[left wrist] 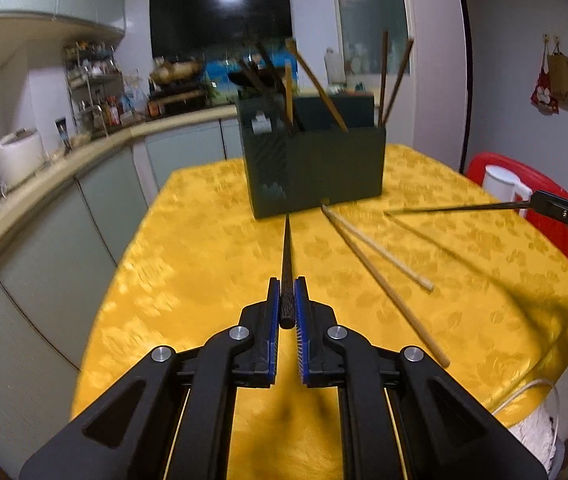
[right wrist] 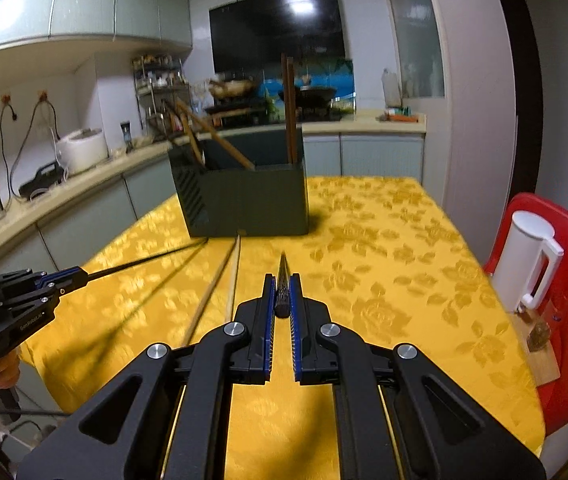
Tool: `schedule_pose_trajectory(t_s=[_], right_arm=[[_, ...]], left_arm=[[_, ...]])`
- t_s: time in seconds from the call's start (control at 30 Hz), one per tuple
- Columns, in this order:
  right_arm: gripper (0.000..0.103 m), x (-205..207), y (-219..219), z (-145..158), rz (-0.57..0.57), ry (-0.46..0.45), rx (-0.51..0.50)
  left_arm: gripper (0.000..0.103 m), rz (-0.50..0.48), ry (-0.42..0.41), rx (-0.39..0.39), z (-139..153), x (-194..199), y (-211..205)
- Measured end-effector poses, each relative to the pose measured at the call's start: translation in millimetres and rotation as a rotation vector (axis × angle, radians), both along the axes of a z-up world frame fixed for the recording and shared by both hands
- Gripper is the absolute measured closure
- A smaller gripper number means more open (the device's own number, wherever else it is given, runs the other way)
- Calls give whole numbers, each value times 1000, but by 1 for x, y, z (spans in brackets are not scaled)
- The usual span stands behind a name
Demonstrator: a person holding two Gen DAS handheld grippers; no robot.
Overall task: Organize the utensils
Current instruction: 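Carry both chopsticks up to the green holder and insert them into its slots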
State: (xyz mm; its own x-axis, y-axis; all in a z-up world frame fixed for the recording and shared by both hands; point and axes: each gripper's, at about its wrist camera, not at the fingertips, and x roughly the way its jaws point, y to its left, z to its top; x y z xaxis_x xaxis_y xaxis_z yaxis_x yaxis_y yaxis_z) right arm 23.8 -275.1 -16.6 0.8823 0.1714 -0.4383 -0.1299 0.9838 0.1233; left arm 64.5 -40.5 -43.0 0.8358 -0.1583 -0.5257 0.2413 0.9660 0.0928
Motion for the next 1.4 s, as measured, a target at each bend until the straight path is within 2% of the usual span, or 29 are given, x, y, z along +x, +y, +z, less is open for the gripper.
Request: schedule_pose_trajectory(t_s=[0.3, 0.57, 1.13, 1.4], right_arm=[[96, 10, -6, 43, 20, -67, 44], [95, 26, 0, 74, 49, -95, 36], [95, 67, 19, 96, 96, -73, -31], [95, 85, 10, 126, 108, -101, -24]], left_arm=[[96, 15, -126, -35, 72, 6, 18], [96, 16, -200, -37, 120, 20, 23], [96, -20, -116, -63, 134, 66, 19], [96, -62, -93, -87, 158, 88, 15]])
